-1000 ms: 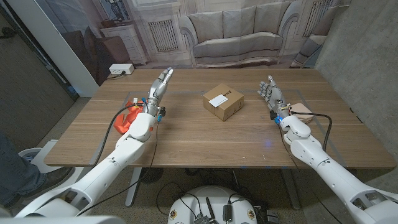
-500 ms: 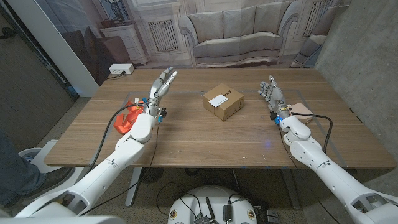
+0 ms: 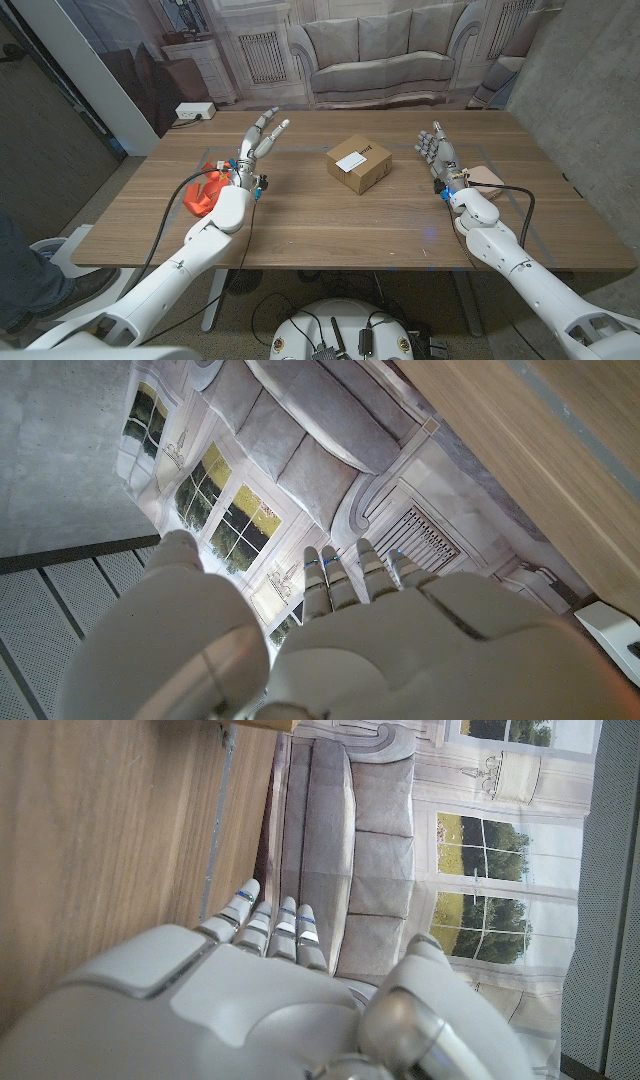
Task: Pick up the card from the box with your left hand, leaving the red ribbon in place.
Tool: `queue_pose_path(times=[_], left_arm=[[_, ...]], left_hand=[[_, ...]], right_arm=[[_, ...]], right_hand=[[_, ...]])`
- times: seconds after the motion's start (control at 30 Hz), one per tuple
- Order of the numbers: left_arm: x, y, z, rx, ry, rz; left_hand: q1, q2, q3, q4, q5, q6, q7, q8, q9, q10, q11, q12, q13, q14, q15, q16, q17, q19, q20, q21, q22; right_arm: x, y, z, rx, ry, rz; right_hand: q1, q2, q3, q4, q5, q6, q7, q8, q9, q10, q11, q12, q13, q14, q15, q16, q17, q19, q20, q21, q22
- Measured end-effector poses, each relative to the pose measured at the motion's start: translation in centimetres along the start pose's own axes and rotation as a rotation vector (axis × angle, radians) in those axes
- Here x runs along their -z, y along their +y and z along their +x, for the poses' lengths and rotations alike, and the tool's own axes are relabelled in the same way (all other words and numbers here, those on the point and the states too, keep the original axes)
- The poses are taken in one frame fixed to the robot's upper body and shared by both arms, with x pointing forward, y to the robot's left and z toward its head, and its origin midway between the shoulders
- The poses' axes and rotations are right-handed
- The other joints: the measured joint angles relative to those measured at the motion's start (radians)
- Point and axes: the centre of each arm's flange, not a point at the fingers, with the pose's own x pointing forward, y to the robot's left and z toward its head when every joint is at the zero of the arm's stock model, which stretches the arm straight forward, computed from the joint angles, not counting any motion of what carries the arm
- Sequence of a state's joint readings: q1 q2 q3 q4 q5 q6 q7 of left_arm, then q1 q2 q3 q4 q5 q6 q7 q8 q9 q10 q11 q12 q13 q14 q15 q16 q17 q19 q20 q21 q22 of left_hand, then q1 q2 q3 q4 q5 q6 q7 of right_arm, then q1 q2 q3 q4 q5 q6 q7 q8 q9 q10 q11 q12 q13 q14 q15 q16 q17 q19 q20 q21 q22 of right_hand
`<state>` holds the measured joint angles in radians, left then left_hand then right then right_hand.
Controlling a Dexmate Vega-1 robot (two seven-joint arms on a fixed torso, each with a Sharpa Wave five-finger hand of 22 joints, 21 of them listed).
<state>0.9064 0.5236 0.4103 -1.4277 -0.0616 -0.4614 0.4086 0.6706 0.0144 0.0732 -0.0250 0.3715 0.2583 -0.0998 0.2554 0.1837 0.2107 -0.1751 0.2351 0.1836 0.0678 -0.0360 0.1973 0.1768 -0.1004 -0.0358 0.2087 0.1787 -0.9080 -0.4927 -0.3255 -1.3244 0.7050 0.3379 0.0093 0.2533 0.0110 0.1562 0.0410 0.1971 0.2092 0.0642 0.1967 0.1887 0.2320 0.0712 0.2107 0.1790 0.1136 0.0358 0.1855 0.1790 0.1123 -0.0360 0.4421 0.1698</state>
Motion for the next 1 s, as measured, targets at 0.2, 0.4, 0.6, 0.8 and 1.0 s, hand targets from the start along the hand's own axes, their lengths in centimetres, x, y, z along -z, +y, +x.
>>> queue_pose_path(times=[0.2,0.4,0.6,0.8,1.0], left_arm=[[-0.3,0.2,-0.2,-0.014,-0.014,0.023],[-0.7,0.4,-0.1,-0.023,-0.029,0.057],[-1.0,0.4,0.0,-0.030,-0.038,0.098],[-1.4,0.2,0.2,-0.039,-0.050,0.148],[-1.7,-0.1,0.3,-0.046,-0.060,0.195]], left_hand=[[0.016,-0.005,0.000,-0.008,0.000,0.017,-0.005,0.000,0.000,0.012,-0.001,0.000,0.000,0.013,-0.002,0.000,0.000,0.000,0.000,0.000,0.001],[0.028,-0.001,0.000,-0.016,0.000,0.036,-0.004,0.004,0.000,0.036,0.000,0.000,0.000,0.022,-0.002,0.000,0.000,0.011,0.000,0.000,0.001],[0.041,-0.007,0.000,-0.025,0.000,0.048,-0.003,0.004,0.000,0.045,-0.001,0.000,0.000,0.033,-0.004,0.000,0.000,0.013,0.002,0.000,-0.001],[0.054,-0.009,-0.003,-0.030,0.006,0.070,-0.002,0.004,0.000,0.061,-0.004,0.000,0.000,0.051,0.000,0.000,0.000,0.025,0.000,0.000,-0.002],[0.061,-0.010,-0.001,-0.033,0.006,0.084,-0.017,0.008,0.000,0.079,-0.010,0.000,0.000,0.061,-0.001,0.000,0.000,0.037,0.000,0.000,-0.002]], right_arm=[[-0.1,0.2,0.0,0.002,-0.004,0.001],[-0.2,0.2,-0.2,0.006,-0.009,0.003],[-0.1,0.1,-0.4,0.009,-0.010,0.005],[0.0,0.0,-0.6,0.013,-0.009,0.009],[-0.1,-0.2,-0.8,0.018,-0.013,0.013]], right_hand=[[0.000,0.000,0.000,0.000,0.000,0.000,0.000,0.000,0.000,0.000,0.000,0.000,0.000,0.000,0.000,0.000,0.000,0.000,0.000,0.000,0.000],[0.000,0.000,0.000,0.000,0.000,0.000,0.000,0.000,0.000,0.000,0.000,0.000,0.000,0.000,0.000,0.000,0.000,0.000,0.000,-0.006,0.000],[0.000,0.000,-0.004,-0.004,0.000,0.000,0.000,0.000,0.000,0.000,0.000,0.000,0.000,0.000,0.000,0.000,0.000,0.001,-0.001,-0.009,0.000],[0.000,0.000,-0.004,-0.004,0.000,0.000,0.000,0.000,0.000,0.000,0.000,0.000,0.000,0.000,0.000,0.000,0.000,0.003,-0.003,-0.013,0.000],[0.000,0.000,-0.004,-0.004,0.000,0.000,0.000,0.000,0.000,0.005,0.005,0.000,0.000,0.000,0.000,0.000,0.000,0.003,-0.003,-0.015,0.000]])
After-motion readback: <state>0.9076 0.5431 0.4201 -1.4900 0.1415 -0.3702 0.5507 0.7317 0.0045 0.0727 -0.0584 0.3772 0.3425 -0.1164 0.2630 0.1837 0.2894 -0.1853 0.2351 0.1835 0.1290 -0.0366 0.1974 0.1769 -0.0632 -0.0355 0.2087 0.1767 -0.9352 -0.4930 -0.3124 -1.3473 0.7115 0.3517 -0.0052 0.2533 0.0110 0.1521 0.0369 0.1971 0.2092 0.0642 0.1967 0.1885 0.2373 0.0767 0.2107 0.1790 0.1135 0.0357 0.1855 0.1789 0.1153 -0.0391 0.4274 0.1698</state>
